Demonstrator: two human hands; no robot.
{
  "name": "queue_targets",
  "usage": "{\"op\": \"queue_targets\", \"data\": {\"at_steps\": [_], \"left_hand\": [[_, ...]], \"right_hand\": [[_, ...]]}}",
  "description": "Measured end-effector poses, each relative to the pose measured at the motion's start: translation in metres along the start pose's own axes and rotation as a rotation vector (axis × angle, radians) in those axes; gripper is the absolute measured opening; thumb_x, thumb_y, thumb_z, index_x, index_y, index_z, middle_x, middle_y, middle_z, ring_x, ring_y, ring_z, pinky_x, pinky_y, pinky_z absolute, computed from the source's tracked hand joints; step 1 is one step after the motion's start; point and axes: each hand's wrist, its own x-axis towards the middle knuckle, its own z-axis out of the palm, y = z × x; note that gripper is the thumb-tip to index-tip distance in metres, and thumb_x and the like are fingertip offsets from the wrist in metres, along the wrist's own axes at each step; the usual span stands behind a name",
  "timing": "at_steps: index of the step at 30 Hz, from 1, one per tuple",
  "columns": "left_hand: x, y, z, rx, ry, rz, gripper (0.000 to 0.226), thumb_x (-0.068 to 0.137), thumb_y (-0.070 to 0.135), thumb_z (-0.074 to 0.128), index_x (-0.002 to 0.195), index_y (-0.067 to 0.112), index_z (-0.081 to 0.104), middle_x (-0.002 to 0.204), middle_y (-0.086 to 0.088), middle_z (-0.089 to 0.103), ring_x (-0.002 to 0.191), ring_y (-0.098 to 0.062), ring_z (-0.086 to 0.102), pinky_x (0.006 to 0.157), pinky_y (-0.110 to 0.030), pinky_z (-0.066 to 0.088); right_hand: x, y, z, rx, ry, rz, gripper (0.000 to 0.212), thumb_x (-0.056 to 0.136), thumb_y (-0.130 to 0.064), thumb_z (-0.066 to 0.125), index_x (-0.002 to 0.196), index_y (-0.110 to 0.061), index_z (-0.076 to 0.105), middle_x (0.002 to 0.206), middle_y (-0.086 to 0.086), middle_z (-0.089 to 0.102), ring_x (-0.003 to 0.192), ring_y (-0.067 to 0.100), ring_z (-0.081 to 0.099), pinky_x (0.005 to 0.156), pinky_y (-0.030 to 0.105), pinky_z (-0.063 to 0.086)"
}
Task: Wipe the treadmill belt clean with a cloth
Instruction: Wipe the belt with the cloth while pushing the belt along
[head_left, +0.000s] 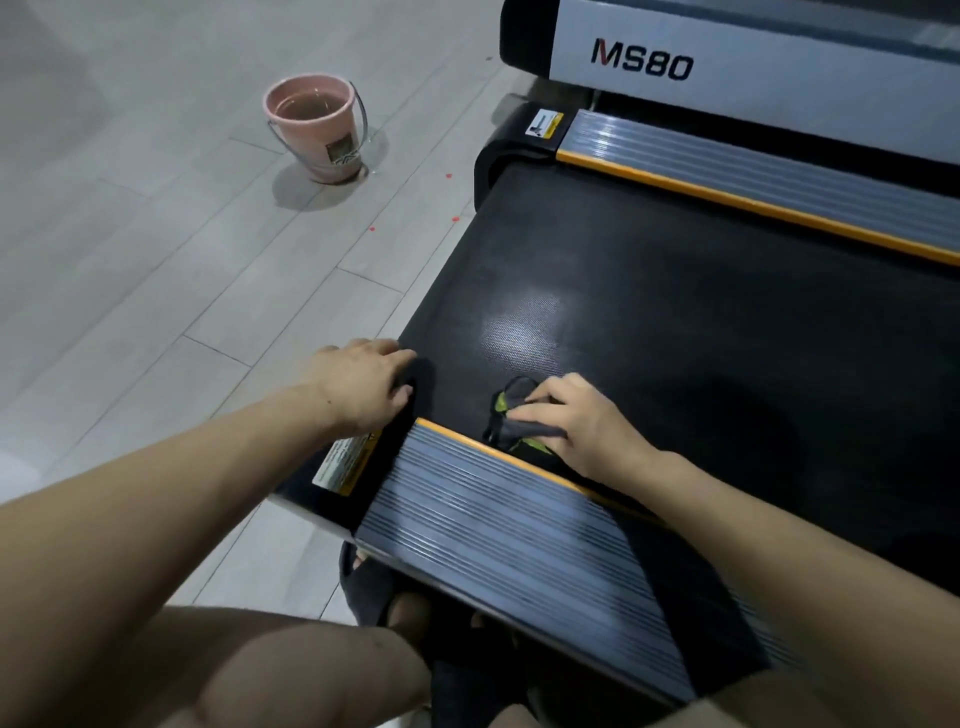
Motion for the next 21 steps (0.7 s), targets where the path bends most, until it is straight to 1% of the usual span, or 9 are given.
{"op": "queue_targets", "data": {"at_steps": [3, 6, 8, 9, 11, 14, 17, 19, 21], "left_hand": [[-0.001, -0.016, -0.003, -0.014, 0.015, -0.045, 0.049, 0.1, 0.047, 0.041, 0.146, 0.033, 0.04, 0.149, 0.004, 0.047, 0.133, -0.024, 0.048, 0.1, -0.044, 0.047], [-0.001, -0.027, -0.006, -0.028, -0.009, -0.104, 0.051, 0.1, 0.048, 0.041, 0.148, 0.03, 0.039, 0.153, 0.001, 0.044, 0.137, -0.026, 0.046, 0.103, -0.046, 0.046], [-0.004, -0.028, -0.005, -0.019, -0.015, -0.124, 0.051, 0.1, 0.049, 0.04, 0.147, 0.029, 0.04, 0.153, 0.001, 0.044, 0.136, -0.027, 0.046, 0.103, -0.046, 0.045], [-0.005, -0.028, -0.004, -0.016, -0.021, -0.123, 0.05, 0.101, 0.048, 0.04, 0.146, 0.029, 0.041, 0.152, 0.0, 0.045, 0.135, -0.026, 0.047, 0.102, -0.046, 0.046], [-0.01, -0.028, 0.0, -0.021, -0.045, -0.105, 0.048, 0.101, 0.047, 0.039, 0.145, 0.028, 0.042, 0.15, 0.0, 0.047, 0.133, -0.026, 0.05, 0.101, -0.045, 0.047], [-0.017, -0.04, 0.011, -0.036, -0.056, -0.098, 0.046, 0.101, 0.046, 0.037, 0.143, 0.029, 0.044, 0.147, 0.003, 0.049, 0.13, -0.024, 0.051, 0.099, -0.045, 0.048], [-0.022, -0.053, 0.019, -0.05, -0.072, -0.124, 0.048, 0.101, 0.047, 0.036, 0.146, 0.031, 0.042, 0.15, 0.004, 0.047, 0.134, -0.023, 0.049, 0.101, -0.044, 0.047], [-0.021, -0.055, 0.021, -0.057, -0.092, -0.128, 0.049, 0.102, 0.048, 0.035, 0.147, 0.031, 0.041, 0.151, 0.003, 0.046, 0.135, -0.024, 0.048, 0.1, -0.043, 0.047], [-0.019, -0.053, 0.018, -0.065, -0.104, -0.126, 0.05, 0.102, 0.048, 0.035, 0.148, 0.031, 0.041, 0.151, 0.002, 0.046, 0.134, -0.024, 0.049, 0.1, -0.043, 0.047]], "right_hand": [[0.021, -0.012, 0.015, 0.001, 0.042, 0.028, 0.025, 0.088, -0.024, 0.075, 0.113, -0.026, 0.074, 0.099, -0.002, 0.06, 0.088, 0.023, 0.05, 0.08, 0.035, 0.046], [0.088, -0.042, 0.046, 0.019, 0.117, 0.101, 0.024, 0.086, -0.024, 0.076, 0.11, -0.026, 0.073, 0.097, -0.001, 0.061, 0.088, 0.026, 0.05, 0.079, 0.041, 0.048], [0.122, -0.055, 0.062, 0.02, 0.1, 0.134, 0.026, 0.083, -0.022, 0.078, 0.108, -0.025, 0.073, 0.096, 0.001, 0.06, 0.088, 0.028, 0.051, 0.076, 0.047, 0.05], [0.127, -0.055, 0.063, 0.014, 0.09, 0.119, 0.027, 0.083, -0.02, 0.078, 0.109, -0.025, 0.073, 0.096, 0.001, 0.06, 0.088, 0.028, 0.05, 0.076, 0.048, 0.05], [0.112, -0.046, 0.053, 0.042, 0.028, 0.035, 0.032, 0.083, -0.014, 0.078, 0.113, -0.025, 0.073, 0.1, -0.001, 0.06, 0.092, 0.024, 0.049, 0.079, 0.045, 0.049], [0.065, -0.029, 0.032, 0.057, -0.065, -0.08, 0.032, 0.086, -0.014, 0.075, 0.116, -0.026, 0.073, 0.105, -0.004, 0.062, 0.096, 0.02, 0.05, 0.085, 0.037, 0.046], [0.045, -0.02, 0.027, 0.001, -0.043, -0.084, 0.033, 0.084, -0.01, 0.076, 0.114, -0.026, 0.074, 0.104, -0.003, 0.064, 0.094, 0.022, 0.052, 0.083, 0.039, 0.048], [0.061, -0.027, 0.036, -0.02, -0.01, -0.067, 0.029, 0.087, -0.015, 0.072, 0.114, -0.025, 0.074, 0.103, -0.002, 0.063, 0.092, 0.022, 0.052, 0.081, 0.041, 0.047], [0.098, -0.043, 0.05, -0.013, 0.031, -0.018, 0.027, 0.087, -0.02, 0.07, 0.114, -0.024, 0.073, 0.103, -0.002, 0.063, 0.093, 0.024, 0.051, 0.08, 0.042, 0.047]]}}
